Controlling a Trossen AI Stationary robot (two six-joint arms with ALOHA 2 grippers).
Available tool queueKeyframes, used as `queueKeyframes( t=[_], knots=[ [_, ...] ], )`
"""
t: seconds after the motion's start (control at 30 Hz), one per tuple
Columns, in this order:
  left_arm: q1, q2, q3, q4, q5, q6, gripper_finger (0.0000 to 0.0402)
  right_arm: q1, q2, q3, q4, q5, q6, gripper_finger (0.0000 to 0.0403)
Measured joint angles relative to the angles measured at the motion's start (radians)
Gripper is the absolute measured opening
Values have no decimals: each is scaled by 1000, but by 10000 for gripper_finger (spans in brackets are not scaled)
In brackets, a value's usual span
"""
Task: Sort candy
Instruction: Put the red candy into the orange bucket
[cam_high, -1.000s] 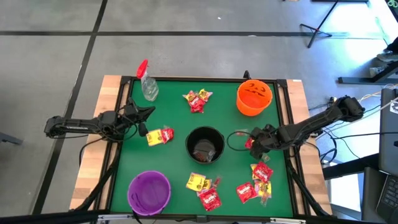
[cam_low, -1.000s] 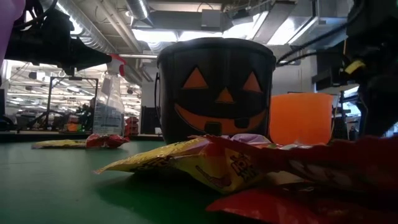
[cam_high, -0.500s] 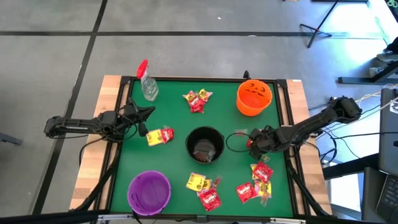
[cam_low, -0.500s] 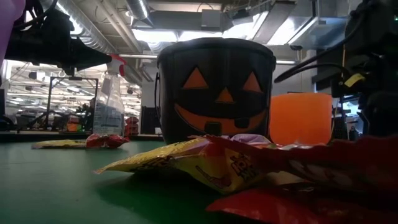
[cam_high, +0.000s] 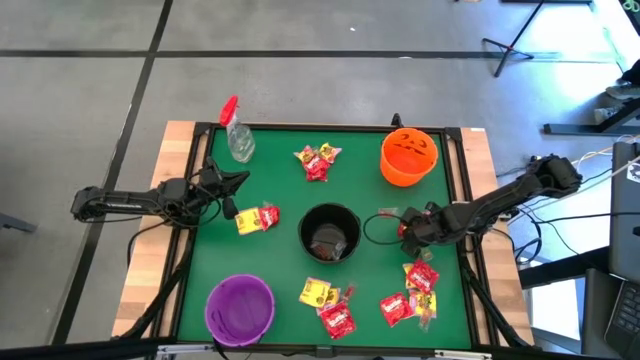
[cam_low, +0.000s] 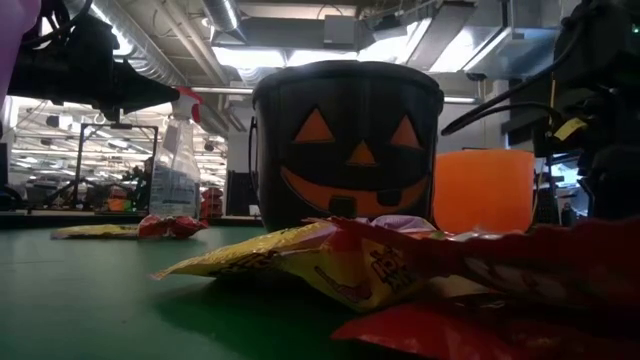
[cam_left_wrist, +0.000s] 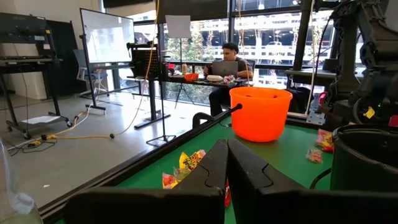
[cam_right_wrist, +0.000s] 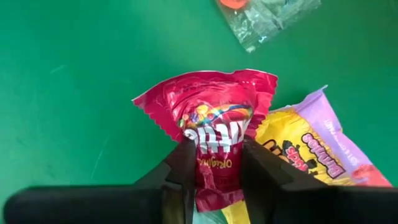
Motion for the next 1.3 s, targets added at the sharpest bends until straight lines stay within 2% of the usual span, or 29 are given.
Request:
queueKeyframes(
  t=[0.23,0.43,0.6,0.77,0.9,1.1,1.3],
  knots=[
    [0,0,0,0,0,0,2,0,-14,107,-133,22,-5,93],
    [0,0,0,0,0,0,2,0,-16,188,-153,51,-51,90],
    [0,0,0,0,0,0,2,0,-22,254,-188,107,-86,90],
    [0,0,0,0,0,0,2,0,-71,315,-190,206,-112,90],
    [0,0,0,0,0,0,2,0,-139,353,-153,282,-167,90],
    [0,0,0,0,0,0,2,0,-249,354,47,349,-356,90],
    [0,0,0,0,0,0,2,0,-331,354,167,416,-526,90]
  ],
)
